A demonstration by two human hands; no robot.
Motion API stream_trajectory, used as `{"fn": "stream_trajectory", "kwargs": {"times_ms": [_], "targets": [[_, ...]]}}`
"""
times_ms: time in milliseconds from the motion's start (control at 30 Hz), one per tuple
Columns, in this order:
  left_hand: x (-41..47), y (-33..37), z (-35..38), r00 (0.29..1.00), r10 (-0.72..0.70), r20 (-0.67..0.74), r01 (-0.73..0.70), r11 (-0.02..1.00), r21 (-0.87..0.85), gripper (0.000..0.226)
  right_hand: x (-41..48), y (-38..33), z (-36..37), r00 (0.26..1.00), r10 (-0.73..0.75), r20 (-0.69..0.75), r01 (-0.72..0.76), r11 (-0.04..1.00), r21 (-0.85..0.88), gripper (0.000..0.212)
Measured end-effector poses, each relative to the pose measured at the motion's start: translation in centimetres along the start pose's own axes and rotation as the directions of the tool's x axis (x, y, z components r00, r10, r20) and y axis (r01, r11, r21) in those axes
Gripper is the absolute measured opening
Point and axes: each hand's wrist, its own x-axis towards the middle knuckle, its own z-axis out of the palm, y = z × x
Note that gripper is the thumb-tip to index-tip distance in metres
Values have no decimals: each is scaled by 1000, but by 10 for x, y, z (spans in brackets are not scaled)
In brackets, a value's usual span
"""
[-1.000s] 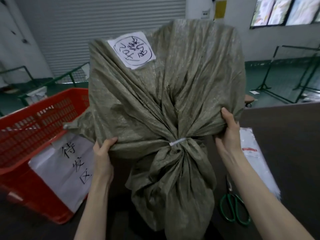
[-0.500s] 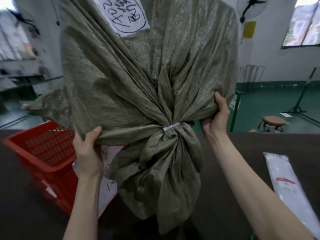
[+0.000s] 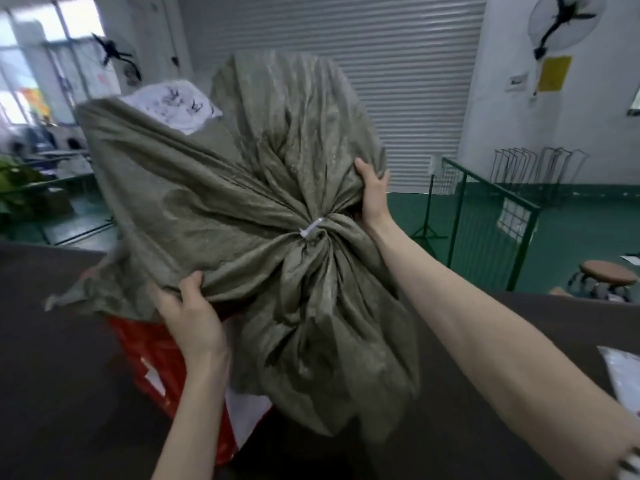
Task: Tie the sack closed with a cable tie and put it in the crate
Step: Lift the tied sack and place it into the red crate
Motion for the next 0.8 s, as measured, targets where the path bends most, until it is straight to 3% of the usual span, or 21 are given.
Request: {"fn": "stream_trajectory", "kwargs": {"times_ms": [100,200,400,467,567,600,700,800], "targets": [[11,0,-5,999,43,26,-48,974,221,72,23,12,22,999,-17,29,24,969,-246,82],[17,1,-8,1000,15,17,-20,938,345,65,57,30,28,999,39,36,-20,905,-426,107],[16,9,-11,993,-93,69,39,833,552,66,68,54,41,987,157,45,-103,812,-575,107],[20,13,-19,982,-135,134,-13,657,753,65,54,57,40,975,219,40,-144,757,-638,95],[21,14,-31,970,-143,196,-167,194,967,52,43,63,29,928,361,95,-147,586,-797,67],[24,10,-33,964,-157,215,-202,95,975,47,39,62,26,912,396,107,-125,516,-847,67],[28,-2,-32,948,-197,251,-263,-39,964,37,36,51,23,884,438,162,24,303,-953,70],[28,-11,-26,953,-132,272,-278,-32,960,32,30,33,20,874,439,211,127,213,-969,55]]}}
